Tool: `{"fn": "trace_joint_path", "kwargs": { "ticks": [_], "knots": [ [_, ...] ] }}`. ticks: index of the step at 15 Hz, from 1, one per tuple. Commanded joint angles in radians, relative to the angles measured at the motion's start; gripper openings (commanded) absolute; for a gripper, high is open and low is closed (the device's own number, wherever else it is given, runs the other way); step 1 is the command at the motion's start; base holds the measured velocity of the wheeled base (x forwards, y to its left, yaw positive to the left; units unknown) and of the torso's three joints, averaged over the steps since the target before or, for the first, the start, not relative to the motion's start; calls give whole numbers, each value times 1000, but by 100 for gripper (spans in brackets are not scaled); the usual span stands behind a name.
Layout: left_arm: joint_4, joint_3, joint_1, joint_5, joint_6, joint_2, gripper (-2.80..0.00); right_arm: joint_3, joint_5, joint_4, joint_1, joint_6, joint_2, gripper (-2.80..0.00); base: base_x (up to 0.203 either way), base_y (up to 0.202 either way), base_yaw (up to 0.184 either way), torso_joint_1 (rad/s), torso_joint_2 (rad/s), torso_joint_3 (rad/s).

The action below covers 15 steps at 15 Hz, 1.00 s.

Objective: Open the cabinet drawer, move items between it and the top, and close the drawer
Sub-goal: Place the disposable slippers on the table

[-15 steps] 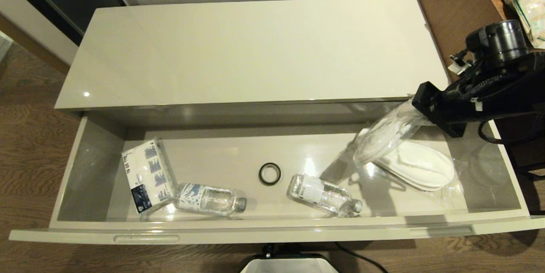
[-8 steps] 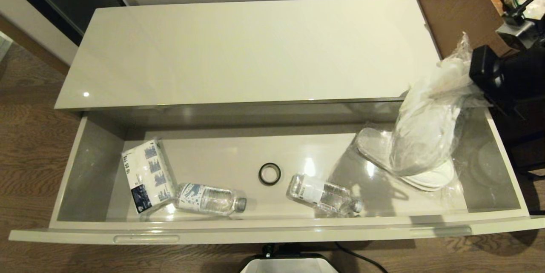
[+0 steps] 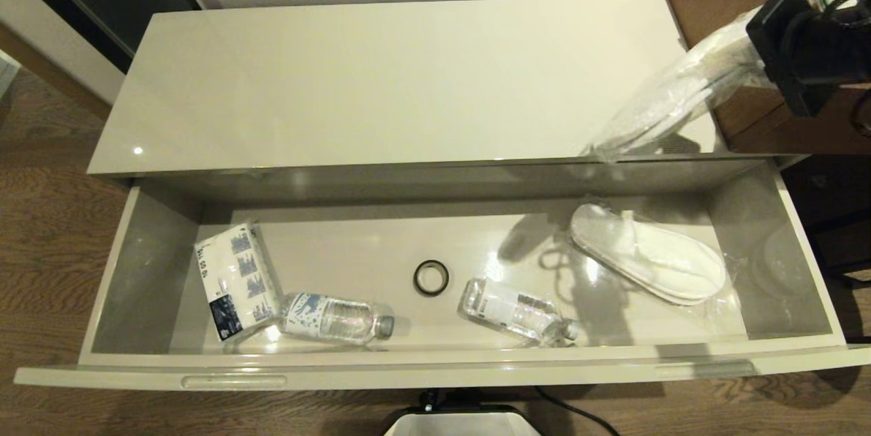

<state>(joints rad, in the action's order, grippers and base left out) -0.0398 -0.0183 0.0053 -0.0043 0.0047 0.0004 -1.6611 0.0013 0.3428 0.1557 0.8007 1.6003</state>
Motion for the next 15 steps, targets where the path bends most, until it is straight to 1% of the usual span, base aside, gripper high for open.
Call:
{"fn": "trace_joint_path", "kwargs": {
  "ticks": [1, 2, 3, 4, 5, 7, 8, 9, 10, 11, 15],
  "knots": [
    [0, 0, 1, 0, 0, 0, -280, -47, -157, -124, 1, -33, 134, -280, 0, 0, 0, 0, 0, 0],
    [0, 0, 1, -1, 0, 0, -280, -60, -250, -186, 1, -97, 170, -280, 0, 0, 0, 0, 0, 0],
    [0, 0, 1, 0, 0, 0, -280, -64, -314, -271, 3, -146, 198, -280, 0, 0, 0, 0, 0, 0],
    [0, 0, 1, 0, 0, 0, -280, -54, -353, -362, 11, -180, 221, -280, 0, 0, 0, 0, 0, 0],
    [0, 0, 1, 0, 0, 0, -280, -28, -386, -455, 25, -214, 245, -280, 0, 0, 0, 0, 0, 0],
    [0, 0, 1, 0, 0, 0, -280, 24, -432, -610, 49, -314, 290, -280, 0, 0, 0, 0, 0, 0],
    [0, 0, 1, 0, 0, 0, -280, 37, -457, -652, 56, -349, 306, -280, 0, 0, 0, 0, 0, 0],
    [0, 0, 1, 0, 0, 0, -280, 42, -495, -664, 63, -374, 315, -280, 0, 0, 0, 0, 0, 0],
    [0, 0, 1, 0, 0, 0, -280, 44, -504, -659, 66, -381, 316, -280, 0, 0, 0, 0, 0, 0],
    [0, 0, 1, 0, 0, 0, -280, 46, -504, -656, 67, -382, 313, 0, 0, 0, 0, 0, 0, 0],
    [0, 0, 1, 0, 0, 0, -280, 81, -494, -677, 84, -379, 285, 0, 0, 0, 0, 0, 0, 0]
  ]
}}
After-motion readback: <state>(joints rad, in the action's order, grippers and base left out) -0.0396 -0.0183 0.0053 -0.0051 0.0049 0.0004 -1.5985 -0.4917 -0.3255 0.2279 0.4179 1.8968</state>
